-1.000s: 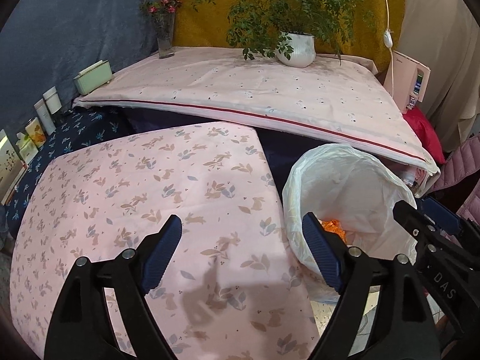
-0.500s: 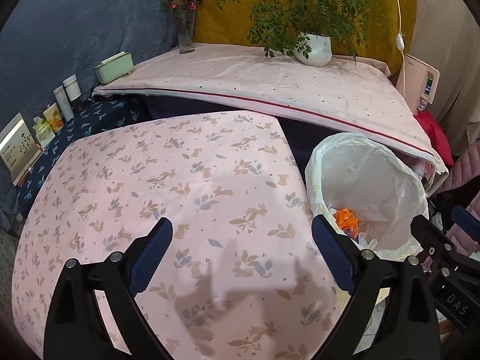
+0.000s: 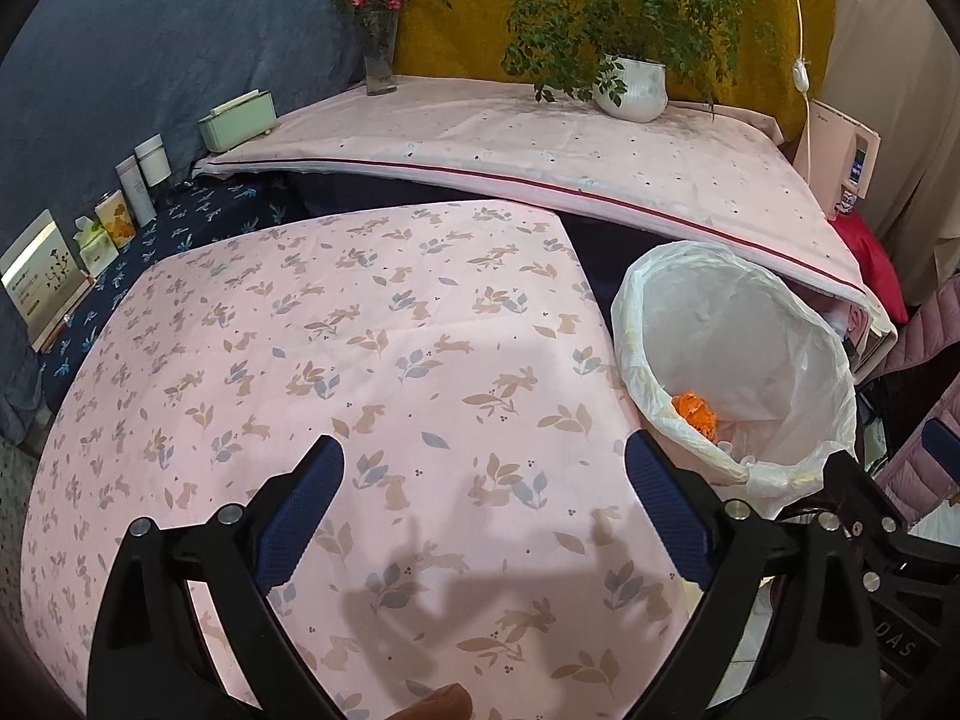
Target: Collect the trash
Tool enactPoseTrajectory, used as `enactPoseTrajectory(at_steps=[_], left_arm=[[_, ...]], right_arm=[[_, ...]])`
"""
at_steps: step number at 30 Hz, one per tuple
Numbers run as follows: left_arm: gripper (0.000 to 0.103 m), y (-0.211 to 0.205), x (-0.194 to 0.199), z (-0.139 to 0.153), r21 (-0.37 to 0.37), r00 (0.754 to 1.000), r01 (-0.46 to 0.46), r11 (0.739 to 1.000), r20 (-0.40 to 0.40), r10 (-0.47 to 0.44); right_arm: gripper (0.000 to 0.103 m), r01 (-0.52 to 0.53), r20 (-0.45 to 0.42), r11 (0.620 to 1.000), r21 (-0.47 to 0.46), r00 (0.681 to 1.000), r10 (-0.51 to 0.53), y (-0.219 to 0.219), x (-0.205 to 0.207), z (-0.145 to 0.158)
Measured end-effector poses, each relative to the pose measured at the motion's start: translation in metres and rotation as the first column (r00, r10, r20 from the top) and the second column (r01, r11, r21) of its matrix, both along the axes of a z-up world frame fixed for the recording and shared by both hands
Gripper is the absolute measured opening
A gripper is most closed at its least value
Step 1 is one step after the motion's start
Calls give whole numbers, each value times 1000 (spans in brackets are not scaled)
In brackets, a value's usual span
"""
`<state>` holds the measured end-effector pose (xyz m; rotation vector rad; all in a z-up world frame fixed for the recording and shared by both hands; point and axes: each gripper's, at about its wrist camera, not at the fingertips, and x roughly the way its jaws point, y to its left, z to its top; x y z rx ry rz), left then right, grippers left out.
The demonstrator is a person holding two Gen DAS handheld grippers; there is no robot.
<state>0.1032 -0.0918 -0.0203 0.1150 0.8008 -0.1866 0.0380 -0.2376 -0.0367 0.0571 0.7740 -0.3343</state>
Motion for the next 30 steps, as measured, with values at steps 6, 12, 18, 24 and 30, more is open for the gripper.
enactPoseTrajectory(at_steps=[6,12,18,24,30], left_arm=[[90,-1,-4,-1,1,1000,-5,1000,1,5],[91,-7,-9,-3,13,1000,4,1000,2,-4],[91,-10,-12,-4,16,1000,3,1000,1,-3],[91,-12,-15,-5,22,1000,5,1000,-1,-5],[91,-16,-16,-4,26,1000,13,1000,-2,-13]], right_arm=[[96,10,-7,1000,0,1000,-10,-2,-6,-2],[96,12,-11,1000,2,1000,-11,-2,-12,-4],[96,16,-14,1000,-1,1000,-16,-3,-15,-5],[96,22,-19,1000,-2,1000,-22,-5,-18,-7],[96,24,-33,1000,-6,999,-25,-6,-20,-11]])
